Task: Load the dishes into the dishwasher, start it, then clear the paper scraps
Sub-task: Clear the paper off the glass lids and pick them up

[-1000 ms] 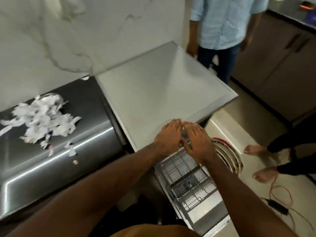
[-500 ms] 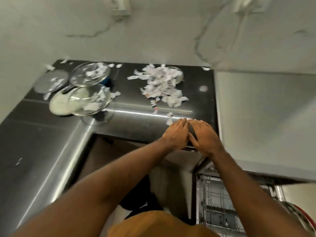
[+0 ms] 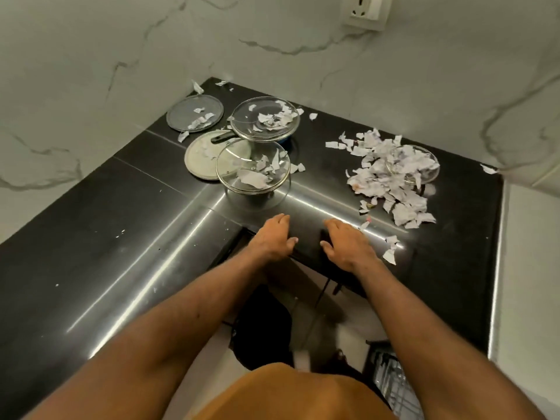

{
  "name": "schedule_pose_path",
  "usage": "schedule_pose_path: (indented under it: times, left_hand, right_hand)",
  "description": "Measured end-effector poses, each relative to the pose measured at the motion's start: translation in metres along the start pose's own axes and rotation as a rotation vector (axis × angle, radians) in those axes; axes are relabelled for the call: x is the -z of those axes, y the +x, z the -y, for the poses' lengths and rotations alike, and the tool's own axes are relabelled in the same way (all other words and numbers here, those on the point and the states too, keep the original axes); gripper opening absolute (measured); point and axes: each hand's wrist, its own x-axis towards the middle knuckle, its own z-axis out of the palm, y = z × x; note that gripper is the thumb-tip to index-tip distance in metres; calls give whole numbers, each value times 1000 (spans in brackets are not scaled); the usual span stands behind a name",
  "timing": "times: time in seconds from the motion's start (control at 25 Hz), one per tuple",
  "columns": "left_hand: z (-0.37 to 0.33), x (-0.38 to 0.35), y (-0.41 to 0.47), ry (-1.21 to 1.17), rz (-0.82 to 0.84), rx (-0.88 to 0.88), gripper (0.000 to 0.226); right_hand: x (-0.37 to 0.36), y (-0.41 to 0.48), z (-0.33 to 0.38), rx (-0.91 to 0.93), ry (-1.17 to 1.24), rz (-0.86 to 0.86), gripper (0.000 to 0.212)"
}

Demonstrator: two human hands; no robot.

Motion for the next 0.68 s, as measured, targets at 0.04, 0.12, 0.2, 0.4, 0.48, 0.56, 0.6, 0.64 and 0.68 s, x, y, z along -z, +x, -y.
schedule_pose_path:
  times: [0.04, 0.12, 0.2, 0.4, 0.48, 0.56, 0.6, 0.64, 0.68]
  left_hand:
    - [10, 5, 4, -37, -8, 45, 77]
    - [28, 12, 14, -127, -47, 151, 72]
    - [40, 19, 25, -292, -112, 297, 72]
    - [91, 30, 67, -1070, -377, 726, 114]
    - [84, 49, 67, -1398, -426, 749, 84]
    - [77, 62, 73, -1612, -496, 705, 46]
    - [75, 64, 76, -1677, -511, 705, 35]
    - [72, 65, 79, -1731, -524, 711, 29]
    - [68, 66, 81, -1765, -528, 725, 27]
  right_hand:
    - [1, 11, 2, 0, -15, 36, 65]
    - [5, 37, 5, -6, -34, 86, 69]
    - [12, 67, 10, -27, -52, 103, 73]
    - [29, 139, 18, -120, -105, 213, 92]
    - [32, 160, 19, -158, -111, 314, 99]
    - [37, 177, 24, -166, -163, 368, 100]
    - [40, 182, 27, -157, -201, 376, 99]
    - [42, 186, 31, -148, -228, 387, 98]
    - [44, 188, 34, -146, -240, 401, 97]
